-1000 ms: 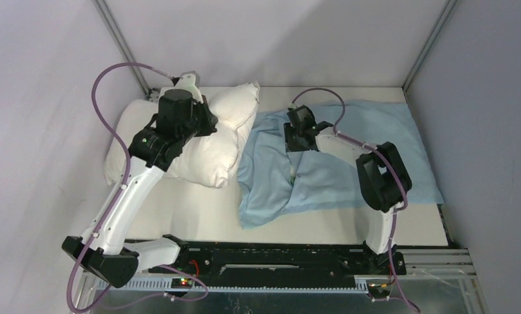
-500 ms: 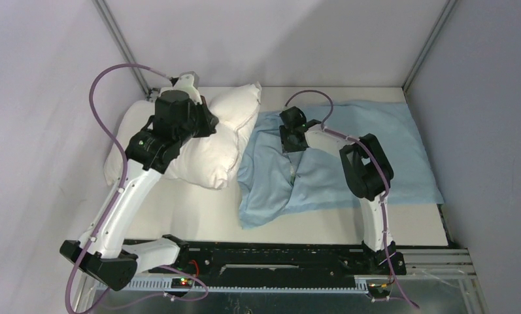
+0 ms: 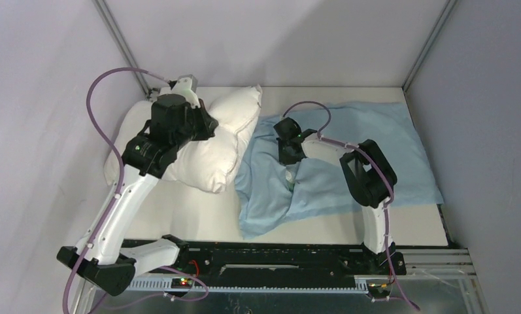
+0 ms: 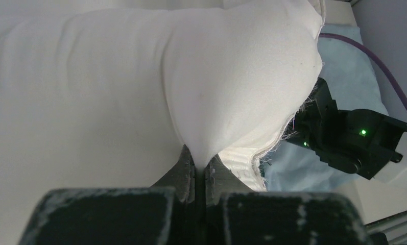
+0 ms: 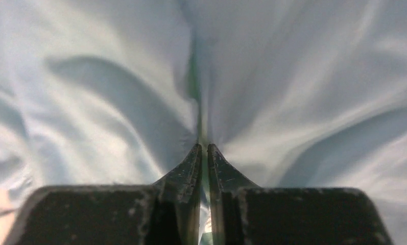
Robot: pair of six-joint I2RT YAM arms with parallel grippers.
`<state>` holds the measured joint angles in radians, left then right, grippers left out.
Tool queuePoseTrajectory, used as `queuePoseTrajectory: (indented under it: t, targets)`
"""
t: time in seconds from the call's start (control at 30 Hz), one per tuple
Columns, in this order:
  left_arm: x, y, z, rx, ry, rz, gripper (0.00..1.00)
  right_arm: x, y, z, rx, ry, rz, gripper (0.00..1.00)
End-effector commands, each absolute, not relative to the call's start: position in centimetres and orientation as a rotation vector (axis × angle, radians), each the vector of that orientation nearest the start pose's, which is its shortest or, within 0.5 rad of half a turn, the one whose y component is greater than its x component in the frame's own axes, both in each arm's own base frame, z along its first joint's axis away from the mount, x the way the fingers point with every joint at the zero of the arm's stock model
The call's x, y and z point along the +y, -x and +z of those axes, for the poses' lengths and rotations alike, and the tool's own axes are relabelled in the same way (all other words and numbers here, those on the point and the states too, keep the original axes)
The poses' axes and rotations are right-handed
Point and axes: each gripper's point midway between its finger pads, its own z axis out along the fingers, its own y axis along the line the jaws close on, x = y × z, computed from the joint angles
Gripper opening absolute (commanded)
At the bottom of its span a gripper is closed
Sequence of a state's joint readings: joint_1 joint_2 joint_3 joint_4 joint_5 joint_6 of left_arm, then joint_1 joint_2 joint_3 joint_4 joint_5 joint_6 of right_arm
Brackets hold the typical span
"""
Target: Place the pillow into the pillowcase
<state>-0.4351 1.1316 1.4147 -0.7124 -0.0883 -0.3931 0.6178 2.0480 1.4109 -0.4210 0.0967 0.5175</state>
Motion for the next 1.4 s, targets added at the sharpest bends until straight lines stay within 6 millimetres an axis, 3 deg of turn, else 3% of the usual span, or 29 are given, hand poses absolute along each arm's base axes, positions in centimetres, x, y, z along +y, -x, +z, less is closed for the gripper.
queuePoseTrajectory:
  t: [0.0,0.13,0.27,0.47,0.8,1.03,1.27,1.37]
  targets:
    - [-14.8,-30.0,37.0,1.899,0.013,-0.537,0.00,31.5,-35.0,5.6,2.607,0.019,0.479,0.09]
    - [-14.9,-29.6,35.7,1.921,0.023,-0.556,0.00,31.4,-35.3,7.9,2.549,-0.015,0.485,0.07]
    - [-16.0,-29.5,33.6,1.947,0.046,-0.631,0.00,30.1,-36.9,9.2,2.490,-0.009,0.439,0.09]
    - [-15.9,-29.4,32.4,1.960,0.067,-0.636,0.00,27.6,-38.1,7.9,2.490,0.121,0.265,0.33]
    - [-15.8,-29.4,32.2,1.966,0.072,-0.628,0.00,25.9,-36.4,5.6,2.543,0.245,0.126,0.55]
    - [-15.3,-29.7,32.3,1.963,0.091,-0.591,0.00,25.3,-34.9,2.1,2.629,0.269,0.110,0.51]
    - [-15.5,-30.3,31.2,1.986,0.090,-0.581,0.00,24.5,-33.3,0.2,2.678,0.240,0.145,0.47]
    - [-15.6,-30.4,30.7,1.999,0.087,-0.579,0.00,25.2,-32.1,0.4,2.694,0.212,0.221,0.30]
